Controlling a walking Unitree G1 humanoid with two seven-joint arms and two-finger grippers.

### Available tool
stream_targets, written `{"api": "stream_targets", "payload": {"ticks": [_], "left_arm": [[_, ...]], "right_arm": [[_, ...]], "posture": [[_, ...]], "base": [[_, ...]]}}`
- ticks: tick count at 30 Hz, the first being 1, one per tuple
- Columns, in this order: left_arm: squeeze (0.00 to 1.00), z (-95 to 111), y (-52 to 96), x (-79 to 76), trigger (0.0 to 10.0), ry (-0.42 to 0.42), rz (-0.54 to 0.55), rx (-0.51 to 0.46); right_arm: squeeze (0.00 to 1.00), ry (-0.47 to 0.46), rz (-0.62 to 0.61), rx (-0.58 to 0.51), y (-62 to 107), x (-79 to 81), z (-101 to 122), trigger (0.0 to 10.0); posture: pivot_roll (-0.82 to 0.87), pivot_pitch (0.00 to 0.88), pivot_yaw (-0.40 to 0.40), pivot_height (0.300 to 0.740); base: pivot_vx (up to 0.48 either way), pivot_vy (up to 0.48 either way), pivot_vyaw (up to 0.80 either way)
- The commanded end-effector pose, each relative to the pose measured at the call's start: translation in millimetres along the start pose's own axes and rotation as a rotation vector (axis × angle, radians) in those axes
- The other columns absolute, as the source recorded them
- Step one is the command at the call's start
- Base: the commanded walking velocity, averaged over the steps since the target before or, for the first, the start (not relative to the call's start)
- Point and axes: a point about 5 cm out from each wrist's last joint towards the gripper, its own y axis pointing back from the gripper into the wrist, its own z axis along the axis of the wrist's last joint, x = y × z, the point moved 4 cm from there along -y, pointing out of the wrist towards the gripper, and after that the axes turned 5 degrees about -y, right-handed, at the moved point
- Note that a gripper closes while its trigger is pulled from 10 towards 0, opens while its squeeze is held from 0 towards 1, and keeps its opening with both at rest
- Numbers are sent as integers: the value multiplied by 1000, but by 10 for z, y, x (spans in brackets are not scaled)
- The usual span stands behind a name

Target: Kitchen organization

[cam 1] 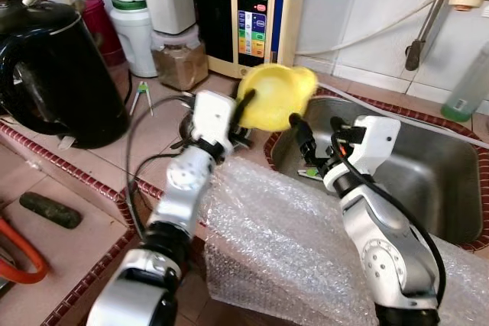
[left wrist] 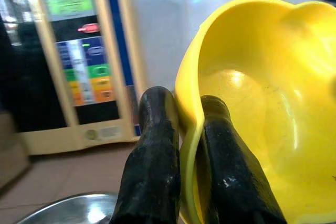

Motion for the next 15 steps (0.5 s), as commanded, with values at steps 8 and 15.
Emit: {"api": "stream_targets", "payload": {"ticks": [8,15], "left_arm": [[0,155,22,-101,0,-4,-46,-80],[0,167,33,-105,0,1,-49,-83]], "right_arm": [[0,-31,-139,-9,-72,-257,17,0],[0,-52,-198,14,-44,-401,-41,0]], "posture": [[-128,0,51,740],[-128,0,51,740]], "base": [[0,0,0],[0,0,0]]}}
